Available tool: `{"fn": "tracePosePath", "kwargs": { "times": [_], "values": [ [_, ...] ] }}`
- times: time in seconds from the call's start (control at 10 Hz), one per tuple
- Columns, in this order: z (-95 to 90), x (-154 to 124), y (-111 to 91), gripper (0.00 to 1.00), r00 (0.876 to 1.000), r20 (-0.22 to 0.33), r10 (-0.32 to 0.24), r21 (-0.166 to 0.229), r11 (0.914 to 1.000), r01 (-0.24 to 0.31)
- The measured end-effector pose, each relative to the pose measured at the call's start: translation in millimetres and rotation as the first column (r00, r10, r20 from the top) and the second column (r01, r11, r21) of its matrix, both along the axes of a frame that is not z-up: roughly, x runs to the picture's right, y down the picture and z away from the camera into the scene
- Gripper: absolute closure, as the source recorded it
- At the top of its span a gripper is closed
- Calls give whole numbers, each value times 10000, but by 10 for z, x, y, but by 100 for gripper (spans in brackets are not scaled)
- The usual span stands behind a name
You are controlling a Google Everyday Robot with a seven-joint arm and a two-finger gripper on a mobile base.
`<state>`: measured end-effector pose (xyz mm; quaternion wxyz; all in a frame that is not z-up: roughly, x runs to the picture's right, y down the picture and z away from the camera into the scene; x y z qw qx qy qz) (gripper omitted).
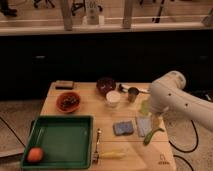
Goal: Place sponge in tray
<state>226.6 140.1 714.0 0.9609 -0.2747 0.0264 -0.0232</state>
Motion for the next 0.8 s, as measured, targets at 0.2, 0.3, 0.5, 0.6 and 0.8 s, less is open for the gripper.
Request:
{"fn": "tracePosePath", "kwargs": {
  "times": [0.2,0.3,0.5,0.6,0.8],
  "values": [
    [71,-89,65,20,9994,75,-324,-16,9995,324],
    [112,-113,96,20,9991,103,-401,-28,9992,401],
    [266,-233,210,20,9984,260,-507,-80,9987,509],
    [355,-357,280,20,9969,400,-681,-119,9976,686],
    [473,-445,379,20,9946,580,-856,-187,9961,868]
  ]
}}
